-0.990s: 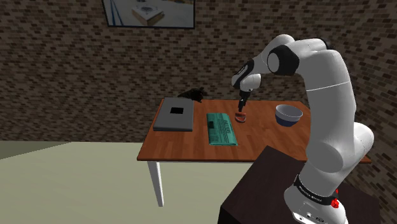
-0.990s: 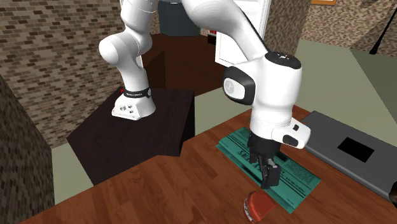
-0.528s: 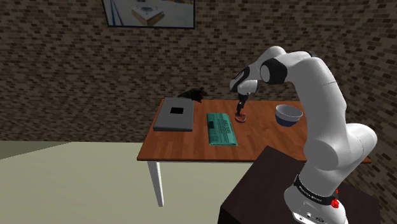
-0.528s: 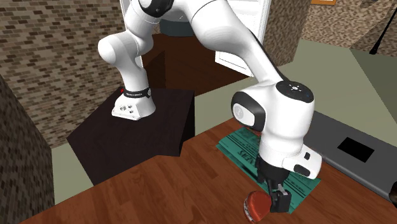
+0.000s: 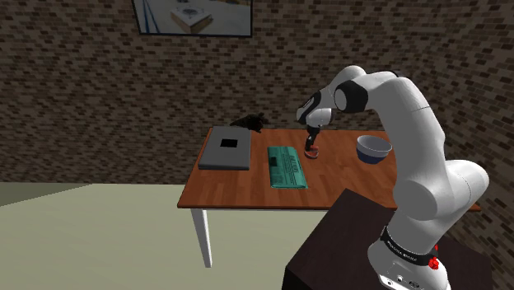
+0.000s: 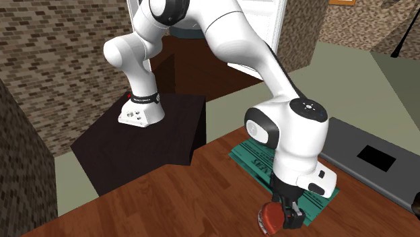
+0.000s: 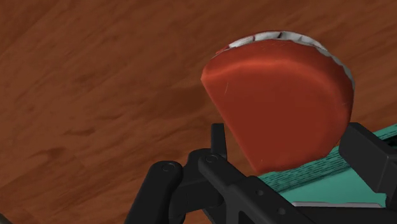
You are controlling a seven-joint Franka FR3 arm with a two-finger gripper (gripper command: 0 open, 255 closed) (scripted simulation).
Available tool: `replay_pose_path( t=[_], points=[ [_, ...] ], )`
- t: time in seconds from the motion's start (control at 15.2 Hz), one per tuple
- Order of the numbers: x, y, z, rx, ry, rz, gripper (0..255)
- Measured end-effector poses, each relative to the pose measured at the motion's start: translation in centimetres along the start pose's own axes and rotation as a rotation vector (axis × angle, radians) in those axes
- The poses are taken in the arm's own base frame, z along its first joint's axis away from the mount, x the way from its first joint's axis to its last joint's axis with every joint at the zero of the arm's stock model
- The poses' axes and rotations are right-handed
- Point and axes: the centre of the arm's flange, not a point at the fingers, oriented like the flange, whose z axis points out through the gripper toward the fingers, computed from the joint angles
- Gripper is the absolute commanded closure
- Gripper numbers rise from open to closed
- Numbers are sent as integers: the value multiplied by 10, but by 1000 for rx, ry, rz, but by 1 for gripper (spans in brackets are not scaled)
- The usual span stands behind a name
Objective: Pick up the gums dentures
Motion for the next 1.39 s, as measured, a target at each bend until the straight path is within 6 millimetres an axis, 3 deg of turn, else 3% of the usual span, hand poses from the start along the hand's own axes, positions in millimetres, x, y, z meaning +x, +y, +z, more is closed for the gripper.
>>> replay_pose_path(
  t=[0.59, 1.39],
  points=[
    [-1, 0, -2, 0, -1, 0, 255],
    [0, 3, -61, 1, -2, 1, 255]
  ],
)
